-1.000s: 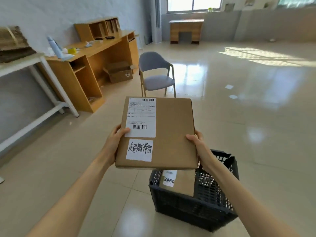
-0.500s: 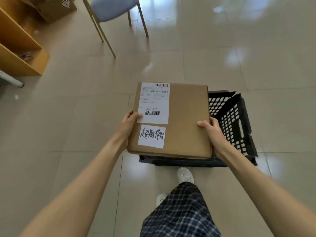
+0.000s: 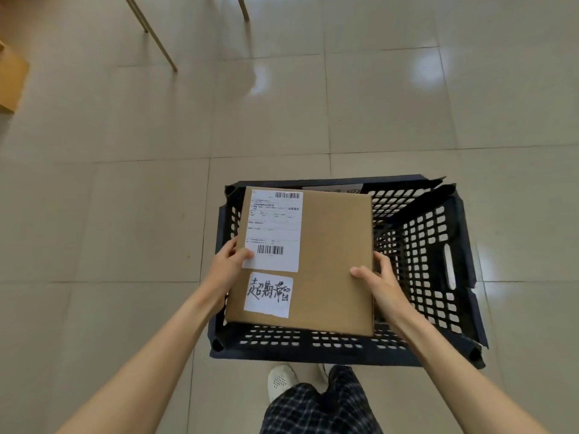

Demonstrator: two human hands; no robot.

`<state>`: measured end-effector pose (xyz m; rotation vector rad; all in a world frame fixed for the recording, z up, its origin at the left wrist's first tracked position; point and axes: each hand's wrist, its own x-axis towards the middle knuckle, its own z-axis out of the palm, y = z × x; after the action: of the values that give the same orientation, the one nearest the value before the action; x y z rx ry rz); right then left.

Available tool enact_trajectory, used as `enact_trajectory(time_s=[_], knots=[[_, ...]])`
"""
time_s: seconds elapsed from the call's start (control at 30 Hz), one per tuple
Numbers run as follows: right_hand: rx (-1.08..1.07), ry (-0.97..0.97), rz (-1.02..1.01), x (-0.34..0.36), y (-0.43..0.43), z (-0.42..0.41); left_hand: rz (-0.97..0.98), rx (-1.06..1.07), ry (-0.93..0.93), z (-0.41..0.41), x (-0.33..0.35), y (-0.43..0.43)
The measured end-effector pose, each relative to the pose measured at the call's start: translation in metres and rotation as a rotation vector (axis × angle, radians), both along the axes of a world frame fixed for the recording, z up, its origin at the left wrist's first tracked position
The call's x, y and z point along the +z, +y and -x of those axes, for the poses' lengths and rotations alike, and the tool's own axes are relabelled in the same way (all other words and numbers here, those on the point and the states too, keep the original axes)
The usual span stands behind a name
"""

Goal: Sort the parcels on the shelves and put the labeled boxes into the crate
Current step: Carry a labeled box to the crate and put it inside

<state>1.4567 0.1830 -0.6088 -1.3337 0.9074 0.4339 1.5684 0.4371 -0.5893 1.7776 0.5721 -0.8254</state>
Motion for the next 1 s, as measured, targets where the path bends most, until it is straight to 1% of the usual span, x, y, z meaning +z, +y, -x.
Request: enact_trajectory(time_s=[0.13,0.33,0.5,0.63,0.77,1.0], knots=[[0.029,0.047,-0.028,-0.032,-0.001,-0.013,-0.082,-0.04,-0.016,-0.007,-0.026,-0.004],[0.061,0.088,-0.05,-0.074,0.001,-0.024,-0.19,-0.067,0.032,-0.013,-0.066,-0.005],[0.078,0.111,-0.05,-0.098,0.009,-0.026,-0.227,-0.058,-0.016,-0.016,-0.084,-0.01],[0.104,0.137,-0.03,-0.111,0.013,-0.028,-0.298,-0.077,-0.083,-0.015,-0.093,-0.016],[0.116,0.142,-0.026,-0.119,0.013,-0.031,-0.354,-0.114,-0.094,-0.014,-0.104,-0.019],[0.181,0.163,0.009,-0.131,0.017,-0.031,-0.629,-0.243,-0.116,-0.015,-0.125,-0.023]])
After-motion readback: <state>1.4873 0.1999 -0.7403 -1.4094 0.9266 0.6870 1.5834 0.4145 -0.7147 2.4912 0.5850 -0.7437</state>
